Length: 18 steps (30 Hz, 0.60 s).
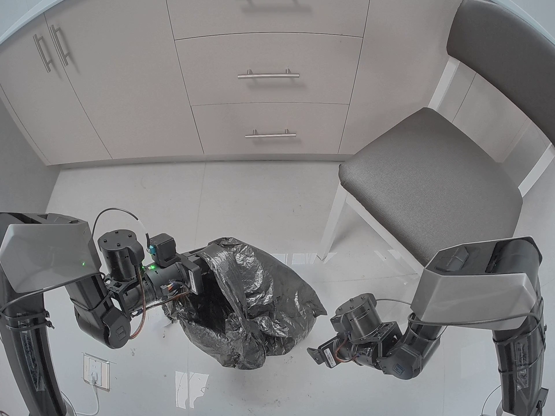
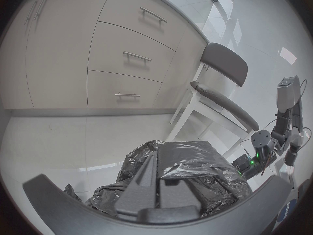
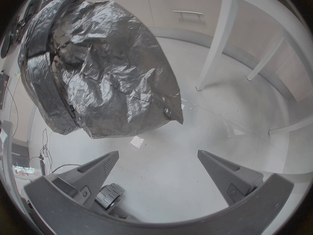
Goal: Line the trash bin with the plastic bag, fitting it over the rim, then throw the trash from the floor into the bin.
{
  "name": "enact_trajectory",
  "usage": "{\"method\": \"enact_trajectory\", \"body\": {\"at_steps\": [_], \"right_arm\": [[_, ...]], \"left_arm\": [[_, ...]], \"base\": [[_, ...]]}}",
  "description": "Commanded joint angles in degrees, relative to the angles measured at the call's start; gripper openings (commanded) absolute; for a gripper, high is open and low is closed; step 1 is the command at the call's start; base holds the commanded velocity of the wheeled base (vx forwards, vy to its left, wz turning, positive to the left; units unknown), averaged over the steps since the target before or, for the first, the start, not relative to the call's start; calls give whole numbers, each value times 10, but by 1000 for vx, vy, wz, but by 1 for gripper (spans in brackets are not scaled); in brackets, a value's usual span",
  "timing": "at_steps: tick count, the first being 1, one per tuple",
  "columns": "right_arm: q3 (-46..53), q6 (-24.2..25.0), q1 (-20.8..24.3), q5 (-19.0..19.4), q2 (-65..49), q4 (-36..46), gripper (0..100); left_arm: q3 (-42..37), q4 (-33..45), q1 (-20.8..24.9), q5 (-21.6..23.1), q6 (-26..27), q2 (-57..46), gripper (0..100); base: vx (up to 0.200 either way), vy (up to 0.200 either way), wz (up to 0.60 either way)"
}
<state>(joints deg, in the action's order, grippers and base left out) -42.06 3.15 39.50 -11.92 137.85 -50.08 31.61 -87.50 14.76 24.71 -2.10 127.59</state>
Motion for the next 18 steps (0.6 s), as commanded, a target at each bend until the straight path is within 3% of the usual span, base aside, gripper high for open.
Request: {"method": "enact_trajectory", "body": {"at_steps": [1, 11, 18], "right_arm": [[-12, -2, 14, -1, 26, -3, 100], [-36, -64, 38, -33, 48, -33, 100], [-44, -73, 54, -50, 50, -32, 100]], "left_arm": [[0, 0, -1, 1, 0, 2, 0], [3, 0, -3, 1, 0, 12, 0], [3, 0, -4, 2, 1, 9, 0]], "base": [[0, 0, 0], [0, 0, 0], [0, 0, 0]]}}
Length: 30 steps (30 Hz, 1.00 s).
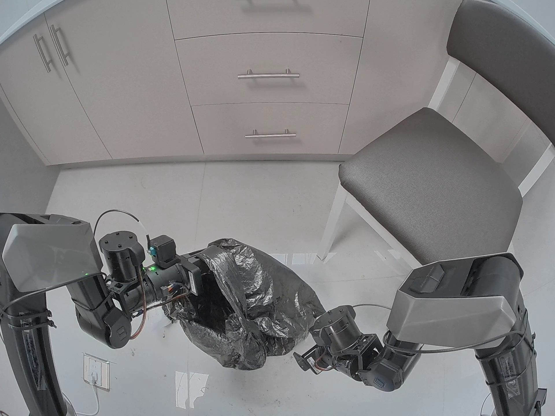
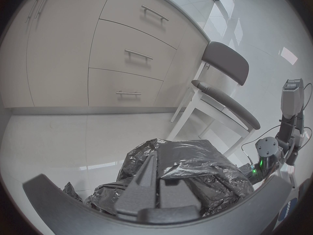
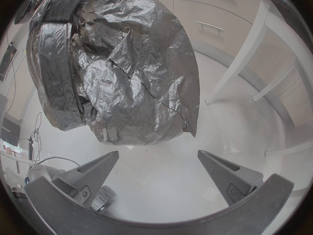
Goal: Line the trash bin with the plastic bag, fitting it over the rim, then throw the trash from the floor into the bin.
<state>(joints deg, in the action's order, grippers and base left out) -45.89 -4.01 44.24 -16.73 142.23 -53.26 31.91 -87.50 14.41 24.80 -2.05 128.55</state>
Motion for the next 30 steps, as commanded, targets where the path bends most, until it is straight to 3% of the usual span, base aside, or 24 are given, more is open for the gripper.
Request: {"method": "enact_trajectory", "body": {"at_steps": [1, 5, 25, 26, 30], "right_arm": [[-14, -5, 8, -6, 9, 0, 100], [-46, -16, 8, -30, 20, -1, 100], [-94, -28, 12, -34, 38, -2, 100], [-94, -28, 12, -34, 38, -2, 0], [-96, -28, 12, -32, 38, -3, 0]], "left_arm": [[0, 0, -1, 0, -1, -1, 0], [-1, 0, -2, 1, 0, -1, 0], [0, 0, -1, 1, -1, 0, 0], [0, 0, -1, 1, -1, 0, 0], [0, 0, -2, 1, -1, 1, 0]], "base": [[0, 0, 0], [0, 0, 0], [0, 0, 0], [0, 0, 0], [0, 0, 0]]}}
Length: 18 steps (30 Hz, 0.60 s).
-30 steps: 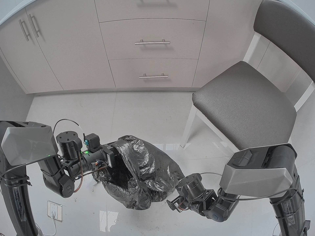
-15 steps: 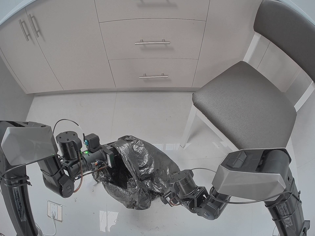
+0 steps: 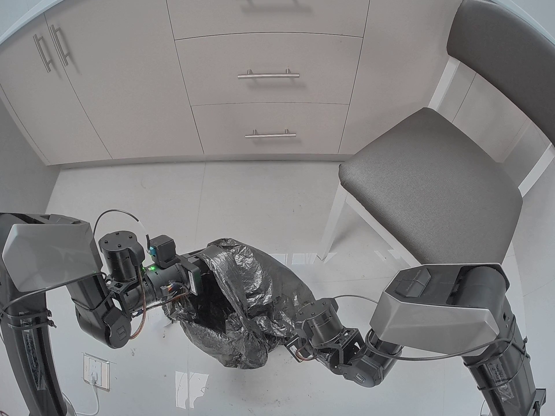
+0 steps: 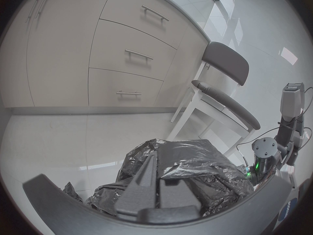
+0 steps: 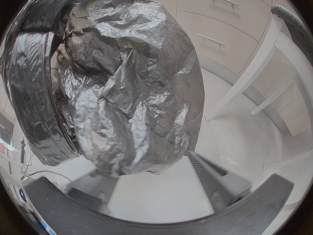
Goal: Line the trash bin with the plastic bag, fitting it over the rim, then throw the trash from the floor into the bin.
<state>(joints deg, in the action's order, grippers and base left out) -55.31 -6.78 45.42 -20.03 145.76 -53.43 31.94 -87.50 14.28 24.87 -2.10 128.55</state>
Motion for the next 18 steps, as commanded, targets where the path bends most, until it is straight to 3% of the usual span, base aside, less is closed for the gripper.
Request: {"method": "enact_trajectory", "body": {"at_steps": [1, 14, 18], "right_arm": [[-2, 0, 0, 1, 2, -1, 0], [6, 2, 10, -1, -29, -8, 0], [25, 0, 26, -19, -46, -43, 0]], "left_arm": [[0, 0, 0, 0, 0, 1, 0], [-1, 0, 0, 0, -13, -1, 0], [0, 0, 0, -1, -13, -1, 0]], "base": [[0, 0, 0], [0, 0, 0], [0, 0, 0]]}}
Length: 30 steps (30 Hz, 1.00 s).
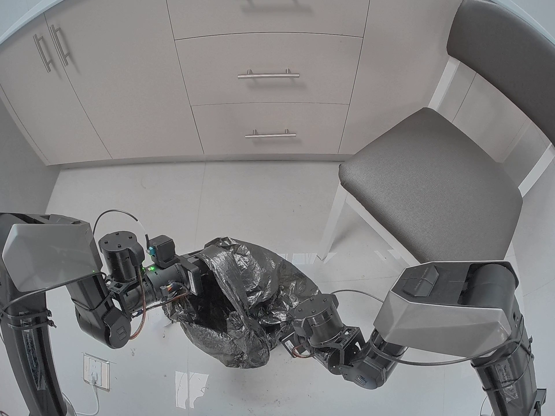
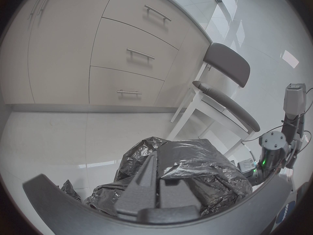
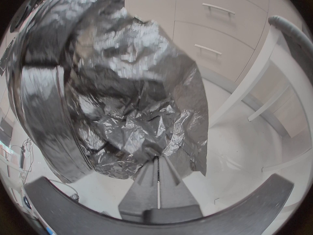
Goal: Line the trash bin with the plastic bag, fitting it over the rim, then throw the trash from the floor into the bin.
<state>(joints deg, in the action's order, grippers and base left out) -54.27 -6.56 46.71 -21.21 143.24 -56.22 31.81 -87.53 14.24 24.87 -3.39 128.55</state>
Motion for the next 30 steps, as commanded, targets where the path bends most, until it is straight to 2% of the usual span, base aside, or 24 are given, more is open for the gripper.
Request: {"method": "enact_trajectory", "body": {"at_steps": [1, 8, 23, 24, 30], "right_arm": [[15, -2, 13, -8, -21, -15, 0], [54, 0, 48, -8, -36, -62, 0], [58, -4, 44, -10, -24, -76, 0], [58, -3, 44, -11, -24, -76, 100], [49, -3, 35, -12, -21, -77, 100]], "left_arm": [[1, 0, 0, -1, 0, -1, 0], [0, 0, 0, -1, 0, 0, 0], [-1, 0, 1, -1, 0, -1, 0], [-1, 0, 1, -1, 0, -1, 0], [-1, 0, 0, -1, 0, 0, 0]], "base": [[0, 0, 0], [0, 0, 0], [0, 0, 0], [0, 0, 0], [0, 0, 0]]}}
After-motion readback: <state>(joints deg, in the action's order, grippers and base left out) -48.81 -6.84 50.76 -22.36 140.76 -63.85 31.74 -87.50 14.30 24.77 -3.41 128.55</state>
